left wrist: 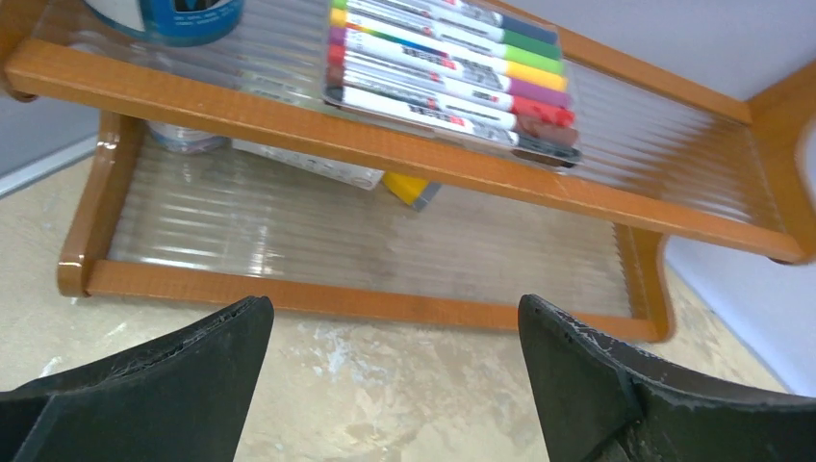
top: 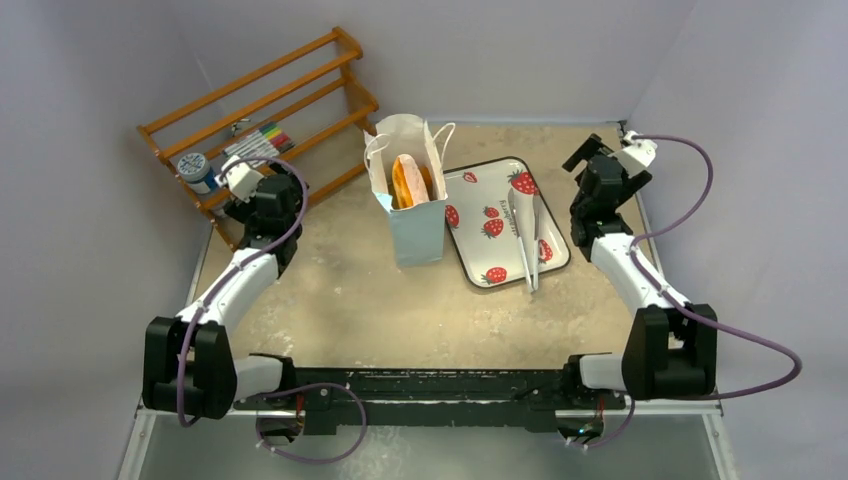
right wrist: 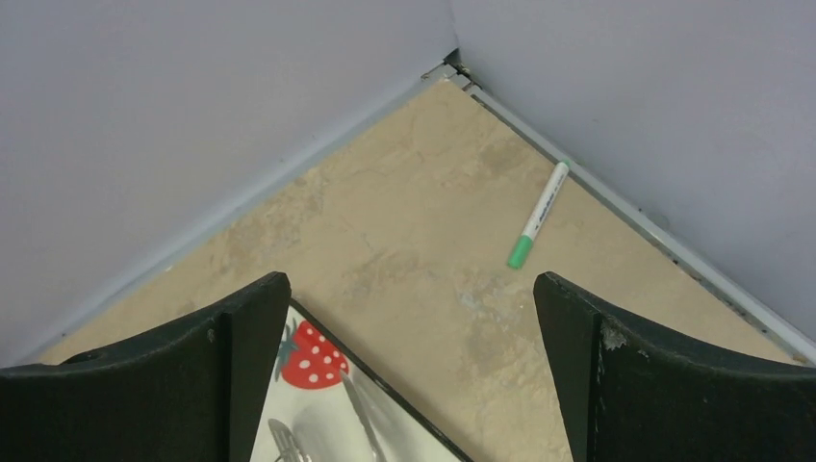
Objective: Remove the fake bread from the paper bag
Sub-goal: Move the paper bag to the center of the board.
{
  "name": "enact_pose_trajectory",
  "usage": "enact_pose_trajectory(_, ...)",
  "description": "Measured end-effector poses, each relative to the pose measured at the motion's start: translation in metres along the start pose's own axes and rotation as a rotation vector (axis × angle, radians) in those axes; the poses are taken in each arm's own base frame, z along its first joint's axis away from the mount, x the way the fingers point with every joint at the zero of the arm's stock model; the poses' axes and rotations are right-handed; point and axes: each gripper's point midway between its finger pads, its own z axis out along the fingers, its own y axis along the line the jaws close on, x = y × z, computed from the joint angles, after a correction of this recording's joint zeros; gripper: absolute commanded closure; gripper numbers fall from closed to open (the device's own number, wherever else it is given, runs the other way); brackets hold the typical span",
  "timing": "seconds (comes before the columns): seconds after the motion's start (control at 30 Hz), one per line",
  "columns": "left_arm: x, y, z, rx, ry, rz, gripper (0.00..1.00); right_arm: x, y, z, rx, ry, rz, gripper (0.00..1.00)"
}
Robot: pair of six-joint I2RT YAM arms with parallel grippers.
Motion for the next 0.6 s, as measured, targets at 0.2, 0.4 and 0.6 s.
enact_pose_trajectory(0.2, -0.008, -0.036, -0.018, 0.173, 0.078, -0.05, 0.0, -0.007, 0.009, -0.015, -0.053, -0.023, -0.009, 0.01)
enact_pose_trajectory(0.4, -0.022, -0.106, -0.077, 0.499, 0.178, -0.105, 0.0, -0.008, 0.024, -0.015, -0.115, 0.007, -0.009, 0.02)
enact_pose_trajectory(0.6, -0.031, -0.152, -0.154, 0.759, 0.269, -0.071, 0.0, -0.004, 0.024, -0.014, -0.103, 0.038, -0.019, 0.02)
